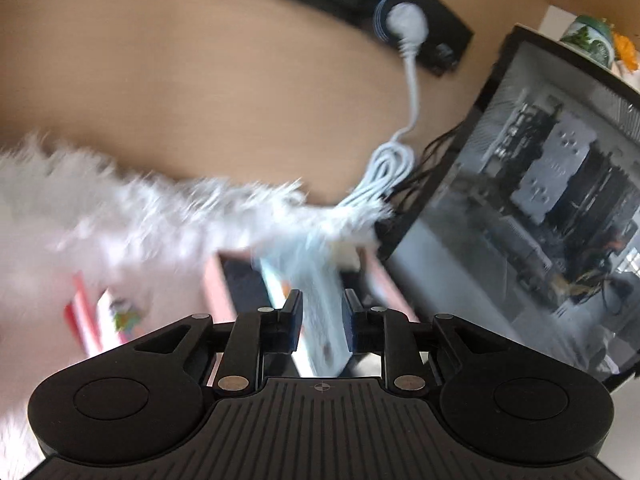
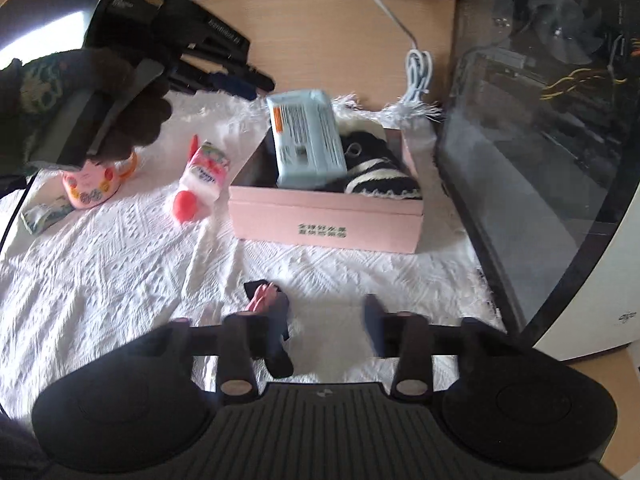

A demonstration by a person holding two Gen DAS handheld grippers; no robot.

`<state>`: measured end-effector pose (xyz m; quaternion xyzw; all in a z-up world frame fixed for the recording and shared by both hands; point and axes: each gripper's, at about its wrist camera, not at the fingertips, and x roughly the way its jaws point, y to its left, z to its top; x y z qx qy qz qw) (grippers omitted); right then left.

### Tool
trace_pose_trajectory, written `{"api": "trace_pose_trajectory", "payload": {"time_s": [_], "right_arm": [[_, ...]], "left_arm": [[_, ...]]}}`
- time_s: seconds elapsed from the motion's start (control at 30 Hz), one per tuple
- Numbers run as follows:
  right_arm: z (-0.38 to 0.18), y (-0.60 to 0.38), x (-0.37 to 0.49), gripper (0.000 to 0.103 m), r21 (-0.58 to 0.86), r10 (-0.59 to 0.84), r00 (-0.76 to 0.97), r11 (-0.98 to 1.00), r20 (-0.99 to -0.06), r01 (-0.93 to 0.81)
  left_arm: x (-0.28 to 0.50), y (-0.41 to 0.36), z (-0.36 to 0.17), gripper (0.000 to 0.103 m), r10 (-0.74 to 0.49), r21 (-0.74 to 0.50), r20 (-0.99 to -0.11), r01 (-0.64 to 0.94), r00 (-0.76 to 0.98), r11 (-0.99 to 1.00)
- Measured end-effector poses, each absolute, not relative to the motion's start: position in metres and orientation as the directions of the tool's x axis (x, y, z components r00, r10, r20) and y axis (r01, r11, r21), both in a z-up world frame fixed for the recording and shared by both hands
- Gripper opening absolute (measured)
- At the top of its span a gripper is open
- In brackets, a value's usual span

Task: Organize soft objects

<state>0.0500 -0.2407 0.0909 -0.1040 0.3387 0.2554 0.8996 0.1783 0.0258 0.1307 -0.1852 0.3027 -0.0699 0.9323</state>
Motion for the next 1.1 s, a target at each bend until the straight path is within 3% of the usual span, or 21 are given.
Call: {"api": "trace_pose_trajectory", "payload": {"time_s": [0.43, 0.5, 0.53, 0.73, 0.97, 1.0, 1.07, 1.1], "right_arm": [[0.038, -0.2, 0.073, 0.046, -0.056, 0.429, 0.504, 0.718, -0.75, -0.694], [0.036, -0.196, 0.081, 0.031, -0.026, 0.435, 0.482, 0.721, -0.76, -0.693], [0.037, -0.194, 0.084, 0.015, -0.012, 0.436, 0.469, 0.722, -0.768, -0.692], [0.086, -0.208, 0.084, 0.014, 0.012, 0.475, 0.515, 0.744, -0.713, -0.668], [0.169, -0.188, 0.141, 0.015, -0.177, 0.411, 0.773, 0.819, -0.483, -0.546], [0.173, -0.182, 0.153, 0.017, -0.198, 0.388, 0.794, 0.83, -0.468, -0.522], [0.171, -0.17, 0.181, 0.038, -0.206, 0.366, 0.787, 0.831, -0.497, -0.517], [0.168, -0.166, 0.19, 0.043, -0.197, 0.36, 0.779, 0.834, -0.514, -0.515]], "left_arm": [[0.066, 0.036, 0.069, 0.023, -0.256, -0.447, -0.621, -0.066, 0.741, 0.892], [0.053, 0.03, 0.059, 0.023, -0.271, -0.452, -0.645, -0.071, 0.715, 0.889], [0.046, 0.029, 0.055, 0.023, -0.271, -0.453, -0.655, -0.079, 0.705, 0.888], [0.015, 0.034, 0.04, 0.023, -0.267, -0.486, -0.661, -0.129, 0.702, 0.864], [-0.004, 0.039, 0.038, 0.023, -0.255, -0.494, -0.66, -0.153, 0.707, 0.856], [-0.005, 0.039, 0.037, 0.023, -0.252, -0.493, -0.661, -0.156, 0.707, 0.856], [-0.005, 0.039, 0.038, 0.023, -0.25, -0.492, -0.661, -0.157, 0.708, 0.857], [-0.006, 0.039, 0.039, 0.023, -0.245, -0.489, -0.66, -0.159, 0.71, 0.857]]}}
